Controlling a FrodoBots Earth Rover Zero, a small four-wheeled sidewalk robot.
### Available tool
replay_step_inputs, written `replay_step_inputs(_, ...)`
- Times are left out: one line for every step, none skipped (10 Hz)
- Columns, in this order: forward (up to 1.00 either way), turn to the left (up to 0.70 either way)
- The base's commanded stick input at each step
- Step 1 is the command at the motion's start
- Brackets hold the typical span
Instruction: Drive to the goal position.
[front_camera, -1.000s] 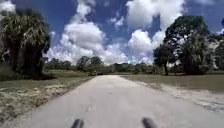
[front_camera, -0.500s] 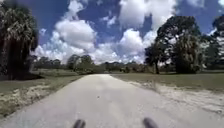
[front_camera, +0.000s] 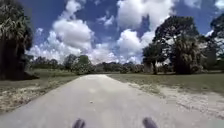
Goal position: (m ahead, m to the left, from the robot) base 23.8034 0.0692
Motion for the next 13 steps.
replay_step_inputs(0.70,0.07)
replay_step_inputs(0.70,0.30)
replay_step_inputs(0.70,0.35)
replay_step_inputs(0.70,0.35)
replay_step_inputs(0.70,0.35)
replay_step_inputs(0.70,0.35)
replay_step_inputs(0.70,0.00)
replay_step_inputs(0.70,0.00)
replay_step_inputs(0.70,0.00)
replay_step_inputs(0.70,0.00)
replay_step_inputs(0.70,0.00)
replay_step_inputs(0.70,0.00)
replay_step_inputs(0.70,0.00)
